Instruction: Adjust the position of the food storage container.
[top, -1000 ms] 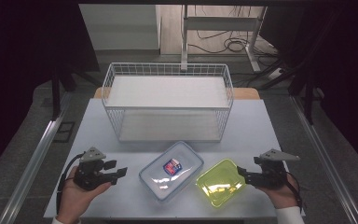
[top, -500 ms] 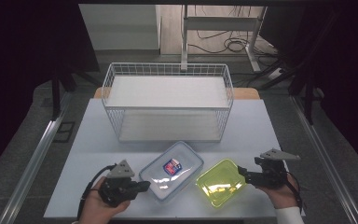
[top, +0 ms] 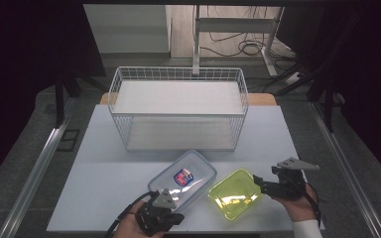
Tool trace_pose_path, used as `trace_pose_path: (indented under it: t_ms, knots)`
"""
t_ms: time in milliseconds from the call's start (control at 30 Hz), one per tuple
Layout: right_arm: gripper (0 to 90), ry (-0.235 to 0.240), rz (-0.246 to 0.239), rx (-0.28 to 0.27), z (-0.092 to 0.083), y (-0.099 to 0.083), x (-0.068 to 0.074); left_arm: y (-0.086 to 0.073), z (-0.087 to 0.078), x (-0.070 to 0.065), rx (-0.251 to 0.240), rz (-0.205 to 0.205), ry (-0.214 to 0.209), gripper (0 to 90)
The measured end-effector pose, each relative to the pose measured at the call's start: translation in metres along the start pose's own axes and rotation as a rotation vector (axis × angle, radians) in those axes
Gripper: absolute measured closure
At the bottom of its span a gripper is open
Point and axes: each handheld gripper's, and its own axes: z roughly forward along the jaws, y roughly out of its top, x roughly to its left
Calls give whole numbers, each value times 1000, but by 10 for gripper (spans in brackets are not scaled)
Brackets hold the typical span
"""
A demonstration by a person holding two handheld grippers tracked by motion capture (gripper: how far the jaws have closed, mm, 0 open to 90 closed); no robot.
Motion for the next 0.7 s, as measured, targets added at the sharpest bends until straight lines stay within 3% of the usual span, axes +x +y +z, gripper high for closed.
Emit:
trace_pose_path:
  t_ms: [67, 167, 333, 500, 700]
  knots:
    - [233, 3, -4, 0, 1, 0, 1, 0, 5, 0, 12, 2, -5, 900]
    - [233, 7, -8, 7, 2, 0, 2, -1, 11, 0, 35, 12, 25, 900]
    - [233, 4, -6, 16, 4, -1, 1, -4, 16, 5, 49, -4, 39, 900]
    - [233, 0, -6, 19, 4, -1, 1, -5, 18, 7, 43, -4, 34, 900]
    - [233, 2, -12, 15, 3, 0, 3, -9, 13, 23, 31, -42, 76, 900]
